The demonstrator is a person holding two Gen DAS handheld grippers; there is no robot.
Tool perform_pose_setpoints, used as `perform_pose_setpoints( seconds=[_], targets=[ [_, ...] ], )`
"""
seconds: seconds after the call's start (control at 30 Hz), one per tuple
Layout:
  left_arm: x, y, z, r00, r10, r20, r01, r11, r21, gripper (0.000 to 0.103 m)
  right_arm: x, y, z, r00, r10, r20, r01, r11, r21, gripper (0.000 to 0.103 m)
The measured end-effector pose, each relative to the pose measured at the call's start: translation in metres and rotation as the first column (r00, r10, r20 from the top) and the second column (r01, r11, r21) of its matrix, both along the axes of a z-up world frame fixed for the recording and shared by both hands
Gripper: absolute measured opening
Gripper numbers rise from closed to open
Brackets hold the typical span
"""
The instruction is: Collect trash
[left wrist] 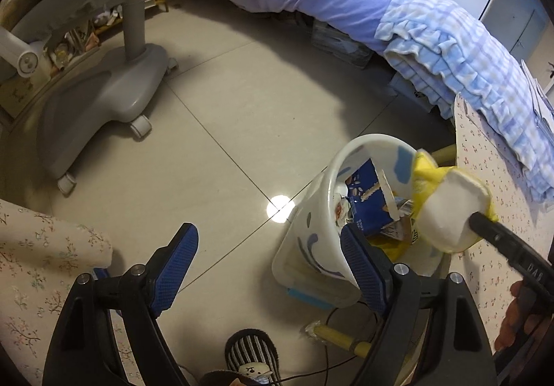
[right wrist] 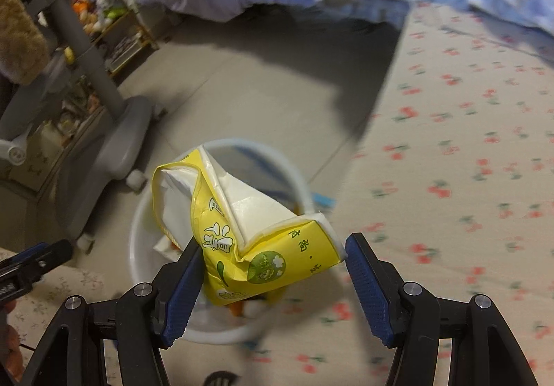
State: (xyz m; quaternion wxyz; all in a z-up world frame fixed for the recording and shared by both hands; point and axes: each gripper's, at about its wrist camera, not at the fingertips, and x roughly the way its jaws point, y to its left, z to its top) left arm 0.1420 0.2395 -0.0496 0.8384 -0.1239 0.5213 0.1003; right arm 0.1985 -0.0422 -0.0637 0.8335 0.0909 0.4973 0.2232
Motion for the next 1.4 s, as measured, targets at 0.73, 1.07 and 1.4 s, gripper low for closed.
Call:
perform_pose_setpoints(
  seconds=[0.73, 1.07, 1.4],
  targets=[
    [-0.019, -0.063, 0.025, 0.990, -0.141, 0.022, 0.141, 0.990, 0.013, 0.094, -0.062, -0.106, 0.043, 0.985, -0.173, -0.007, 0.172, 0.984, -0.039, 0.084],
    [-0.064, -0.154, 0.046, 0.946, -0.320, 0.039, 0.315, 0.943, 0.108, 0.103, -0.145, -0.175, 0.055, 0.924, -0.378, 0.059, 0.382, 0.918, -0.107, 0.102],
    [-0.111, -0.212, 0.051, 0.917, -0.387, 0.095, 0.370, 0.915, 0.160, 0.103, -0.203, -0.188, 0.052, 0.872, -0.448, 0.198, 0.481, 0.859, -0.175, 0.103]
  ],
)
